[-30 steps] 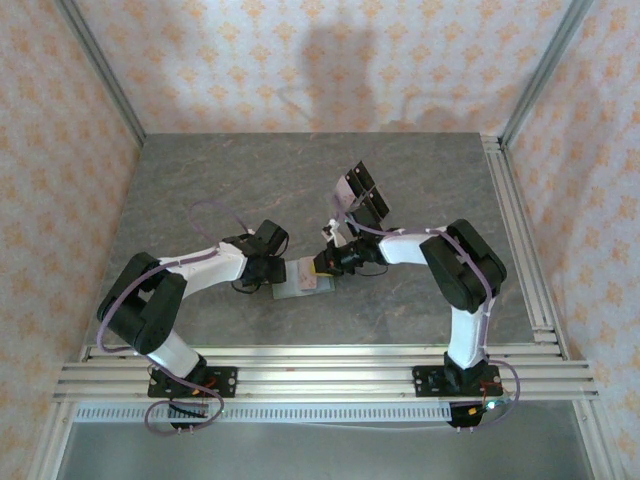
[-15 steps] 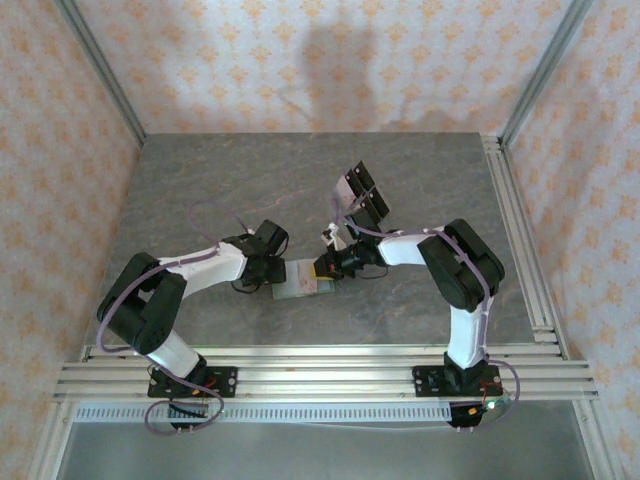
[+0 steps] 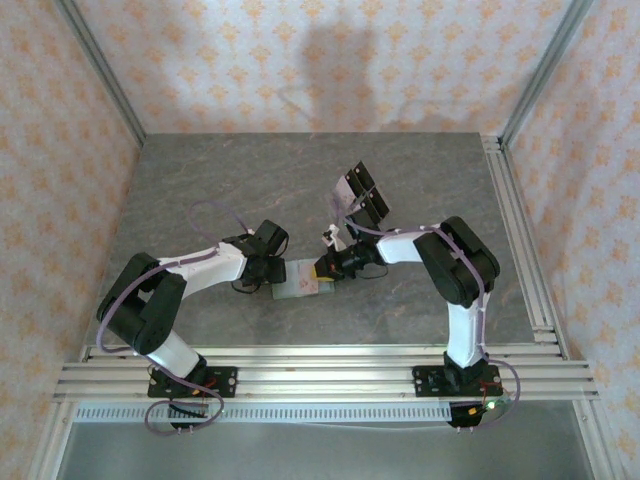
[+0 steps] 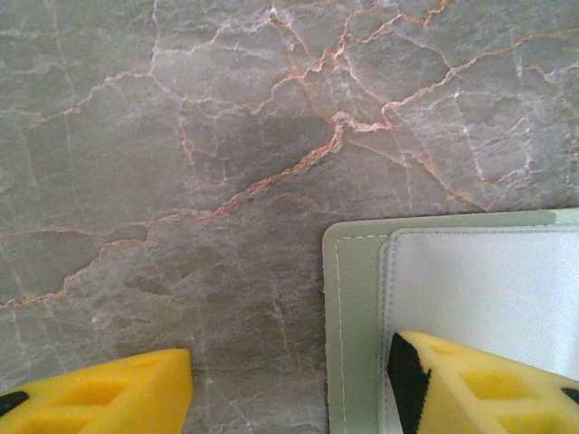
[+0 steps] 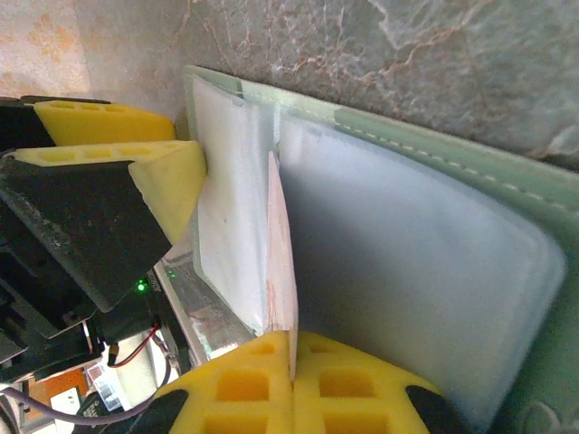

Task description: Put the credit cards into the card holder

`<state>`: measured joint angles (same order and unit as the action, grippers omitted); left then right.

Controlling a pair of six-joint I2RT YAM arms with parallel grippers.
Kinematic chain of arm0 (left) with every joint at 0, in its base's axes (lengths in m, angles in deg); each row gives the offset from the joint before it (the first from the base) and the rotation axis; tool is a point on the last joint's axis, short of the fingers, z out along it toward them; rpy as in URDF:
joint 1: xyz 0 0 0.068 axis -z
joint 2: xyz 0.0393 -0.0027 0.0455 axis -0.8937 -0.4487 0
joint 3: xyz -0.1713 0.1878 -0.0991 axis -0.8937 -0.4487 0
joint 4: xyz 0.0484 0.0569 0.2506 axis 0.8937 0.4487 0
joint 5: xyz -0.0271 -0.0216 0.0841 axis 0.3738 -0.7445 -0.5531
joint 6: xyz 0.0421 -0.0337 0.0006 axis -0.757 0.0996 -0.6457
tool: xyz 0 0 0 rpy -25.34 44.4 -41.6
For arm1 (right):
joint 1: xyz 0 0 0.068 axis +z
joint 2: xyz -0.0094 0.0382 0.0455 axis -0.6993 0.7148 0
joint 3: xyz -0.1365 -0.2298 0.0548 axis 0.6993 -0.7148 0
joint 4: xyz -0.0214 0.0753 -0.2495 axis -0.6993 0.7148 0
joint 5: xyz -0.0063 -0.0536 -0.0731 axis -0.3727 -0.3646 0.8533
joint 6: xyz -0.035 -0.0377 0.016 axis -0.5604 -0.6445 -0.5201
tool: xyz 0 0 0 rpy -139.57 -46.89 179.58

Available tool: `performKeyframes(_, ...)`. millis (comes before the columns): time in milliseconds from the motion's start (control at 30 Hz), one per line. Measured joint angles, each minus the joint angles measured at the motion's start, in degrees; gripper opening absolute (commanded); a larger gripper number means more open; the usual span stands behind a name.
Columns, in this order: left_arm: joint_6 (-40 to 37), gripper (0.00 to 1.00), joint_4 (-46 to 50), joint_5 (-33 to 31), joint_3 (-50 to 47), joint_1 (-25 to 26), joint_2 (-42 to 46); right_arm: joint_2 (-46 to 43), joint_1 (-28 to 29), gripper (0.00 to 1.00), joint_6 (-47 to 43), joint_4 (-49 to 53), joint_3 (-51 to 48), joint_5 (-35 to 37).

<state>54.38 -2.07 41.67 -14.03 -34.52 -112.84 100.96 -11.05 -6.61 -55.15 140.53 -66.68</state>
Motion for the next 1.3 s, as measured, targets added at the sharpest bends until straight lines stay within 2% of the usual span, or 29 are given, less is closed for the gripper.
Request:
performKeyframes(400, 0.0, 0.61, 0.0, 0.1, 0.0, -0.1, 0.0, 1.7, 0.0, 0.02, -1.9, 3.7, 3.3, -0.8)
performKeyframes(600, 0.1, 0.62, -0.9, 0.0, -1.0, -0.1, 1.1, 2.9, 0.0, 0.12, -2.9, 4.8, 4.7, -1.8)
performKeyframes(967, 0.7, 0.64, -3.0, -4.9, -1.9, -0.8, 7.8, 2.7, 0.1, 0.28, -3.0, 4.4, 5.1, -2.9)
performKeyframes(1300, 1.6, 0.64, -3.0, -4.8, -4.0, -0.8, 8.1, 1.6, 0.1, 0.29, -3.5, 4.9, 4.6, -1.7)
